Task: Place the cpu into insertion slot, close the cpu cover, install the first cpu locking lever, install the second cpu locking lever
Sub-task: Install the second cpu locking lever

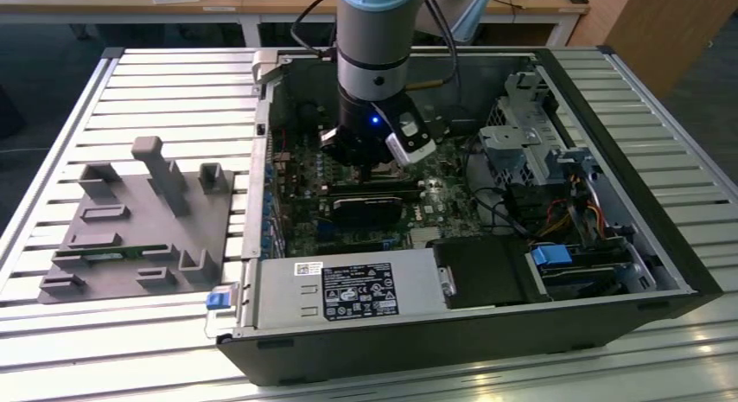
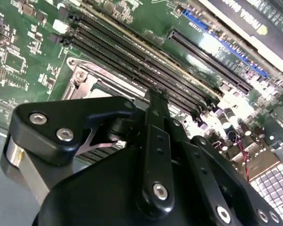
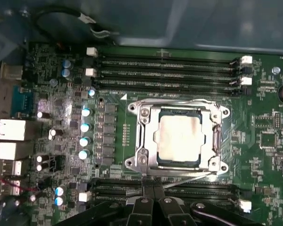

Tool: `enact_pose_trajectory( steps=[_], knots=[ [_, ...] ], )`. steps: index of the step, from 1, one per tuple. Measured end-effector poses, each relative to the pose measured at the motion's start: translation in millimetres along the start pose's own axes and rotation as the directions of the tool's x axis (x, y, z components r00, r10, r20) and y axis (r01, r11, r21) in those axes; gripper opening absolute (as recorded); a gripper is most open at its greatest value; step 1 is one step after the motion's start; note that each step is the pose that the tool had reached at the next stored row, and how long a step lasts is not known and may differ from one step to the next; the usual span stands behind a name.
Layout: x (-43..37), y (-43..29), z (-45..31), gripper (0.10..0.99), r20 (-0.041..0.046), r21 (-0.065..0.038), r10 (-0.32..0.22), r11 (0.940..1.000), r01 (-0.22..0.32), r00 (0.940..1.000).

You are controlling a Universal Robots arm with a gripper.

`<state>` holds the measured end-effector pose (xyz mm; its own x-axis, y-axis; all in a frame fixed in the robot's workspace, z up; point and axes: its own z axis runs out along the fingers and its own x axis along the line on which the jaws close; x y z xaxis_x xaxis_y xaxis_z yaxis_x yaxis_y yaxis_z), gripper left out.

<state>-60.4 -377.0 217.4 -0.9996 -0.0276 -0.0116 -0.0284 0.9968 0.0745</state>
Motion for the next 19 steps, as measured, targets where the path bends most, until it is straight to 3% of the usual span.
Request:
enact_pose_trajectory(
  steps=[5,13,19],
  knots=[
    [6.4,-1.3,1.4,0.106,0.0005,-0.015,0.0,0.9999,0.0,1.0],
    [8.1,-2.1,12.1,0.106,0.0006,-0.022,0.0,0.9997,0.0,1.0],
    [11.3,-3.8,12.6,0.106,0.0008,-0.034,0.0,0.9994,0.0,1.0]
  ],
)
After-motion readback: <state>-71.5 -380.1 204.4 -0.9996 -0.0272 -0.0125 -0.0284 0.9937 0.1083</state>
